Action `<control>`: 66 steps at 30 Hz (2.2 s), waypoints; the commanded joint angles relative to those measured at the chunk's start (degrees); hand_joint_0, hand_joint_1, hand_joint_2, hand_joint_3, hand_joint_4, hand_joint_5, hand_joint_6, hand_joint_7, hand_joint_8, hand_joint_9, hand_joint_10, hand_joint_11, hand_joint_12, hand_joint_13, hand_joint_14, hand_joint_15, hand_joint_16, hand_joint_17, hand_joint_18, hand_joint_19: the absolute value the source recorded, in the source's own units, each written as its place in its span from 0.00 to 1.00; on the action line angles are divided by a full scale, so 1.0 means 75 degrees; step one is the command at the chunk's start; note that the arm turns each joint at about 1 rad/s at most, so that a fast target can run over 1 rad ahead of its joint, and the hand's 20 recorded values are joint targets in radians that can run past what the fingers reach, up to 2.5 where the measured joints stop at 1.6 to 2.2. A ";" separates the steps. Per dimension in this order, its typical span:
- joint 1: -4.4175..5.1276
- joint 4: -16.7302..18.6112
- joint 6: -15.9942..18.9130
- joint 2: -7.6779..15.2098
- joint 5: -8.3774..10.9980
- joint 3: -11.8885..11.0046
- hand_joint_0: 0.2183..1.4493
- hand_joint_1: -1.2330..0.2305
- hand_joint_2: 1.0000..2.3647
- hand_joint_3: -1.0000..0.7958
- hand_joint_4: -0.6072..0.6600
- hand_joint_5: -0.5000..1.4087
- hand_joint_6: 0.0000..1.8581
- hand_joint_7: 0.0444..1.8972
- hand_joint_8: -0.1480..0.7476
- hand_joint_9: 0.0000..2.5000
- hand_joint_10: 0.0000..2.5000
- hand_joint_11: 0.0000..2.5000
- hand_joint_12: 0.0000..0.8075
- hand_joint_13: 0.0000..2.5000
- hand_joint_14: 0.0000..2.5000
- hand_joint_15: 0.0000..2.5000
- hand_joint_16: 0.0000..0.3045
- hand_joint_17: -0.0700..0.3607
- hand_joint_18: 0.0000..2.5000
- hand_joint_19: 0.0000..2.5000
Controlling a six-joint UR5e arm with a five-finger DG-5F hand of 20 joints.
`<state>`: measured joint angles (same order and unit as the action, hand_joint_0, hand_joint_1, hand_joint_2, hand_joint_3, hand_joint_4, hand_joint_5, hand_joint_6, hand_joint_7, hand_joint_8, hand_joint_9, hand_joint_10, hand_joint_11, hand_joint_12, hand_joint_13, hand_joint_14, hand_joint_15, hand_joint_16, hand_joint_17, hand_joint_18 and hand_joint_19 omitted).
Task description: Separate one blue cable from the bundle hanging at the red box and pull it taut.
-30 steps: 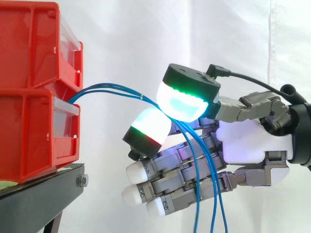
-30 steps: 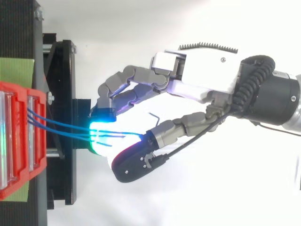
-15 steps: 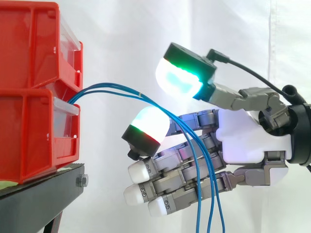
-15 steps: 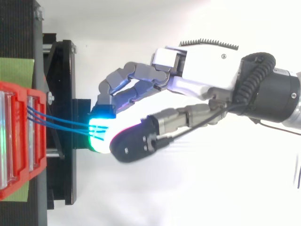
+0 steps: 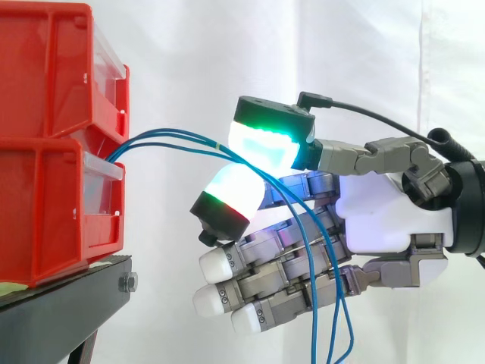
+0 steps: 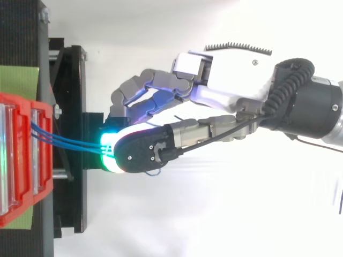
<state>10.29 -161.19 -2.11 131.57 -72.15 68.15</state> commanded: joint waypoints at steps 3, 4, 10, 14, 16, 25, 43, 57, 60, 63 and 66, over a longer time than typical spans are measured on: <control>-0.0012 -0.0152 0.0000 0.0000 -0.0002 -0.0063 0.38 0.32 0.01 0.36 0.57 0.15 0.47 0.47 0.47 0.31 0.01 0.19 0.35 0.23 0.00 0.06 0.11 0.34 0.19 0.09; -0.0012 -0.0164 0.0000 0.0000 -0.0002 -0.0051 0.39 0.32 0.01 0.34 0.57 0.15 0.47 0.47 0.47 0.31 0.01 0.19 0.34 0.23 0.00 0.06 0.11 0.34 0.19 0.09; -0.0012 -0.0187 0.0000 0.0000 -0.0002 -0.0051 0.38 0.32 0.00 0.28 0.59 0.15 0.47 0.46 0.47 0.31 0.01 0.20 0.34 0.23 0.00 0.06 0.11 0.34 0.19 0.10; -0.0012 -0.0187 0.0000 0.0000 -0.0002 -0.0051 0.37 0.33 0.00 0.28 0.59 0.15 0.47 0.46 0.47 0.32 0.01 0.20 0.34 0.24 0.00 0.06 0.11 0.33 0.20 0.10; -0.0012 -0.0187 0.0000 0.0000 -0.0002 -0.0051 0.38 0.33 0.00 0.28 0.58 0.15 0.47 0.46 0.48 0.32 0.01 0.20 0.34 0.24 0.00 0.06 0.11 0.33 0.20 0.10; -0.0012 -0.0199 0.0000 0.0000 -0.0002 -0.0051 0.47 0.26 0.00 0.28 0.49 0.15 0.49 0.52 0.45 0.32 0.01 0.20 0.33 0.24 0.00 0.06 0.11 0.33 0.20 0.10; -0.0036 -0.0257 0.0012 0.0000 -0.0002 -0.0051 0.32 0.17 0.00 0.28 0.58 0.15 0.48 0.49 0.45 0.32 0.01 0.22 0.34 0.24 0.00 0.06 0.11 0.34 0.21 0.10; -0.0094 -0.0410 0.0012 -0.0059 -0.0095 -0.0051 0.26 0.46 0.00 0.28 0.60 0.16 0.46 0.50 0.49 0.34 0.01 0.21 0.36 0.24 0.00 0.07 0.12 0.36 0.21 0.13; -0.0106 -0.0503 0.0012 -0.0059 -0.0095 -0.0051 0.33 0.44 0.00 0.28 0.56 0.16 0.46 0.52 0.48 0.33 0.01 0.21 0.35 0.24 0.00 0.08 0.11 0.34 0.21 0.13; -0.0118 -0.0539 0.0012 -0.0070 -0.0095 -0.0063 0.34 0.39 0.01 0.36 0.54 0.16 0.47 0.55 0.48 0.33 0.01 0.21 0.36 0.24 0.00 0.08 0.12 0.35 0.21 0.14; -0.0106 -0.0562 0.0012 -0.0070 -0.0095 -0.0051 0.35 0.36 0.02 0.41 0.51 0.16 0.48 0.56 0.48 0.33 0.01 0.21 0.36 0.24 0.00 0.08 0.12 0.35 0.21 0.14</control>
<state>9.47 -165.22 -2.02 131.09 -72.86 67.74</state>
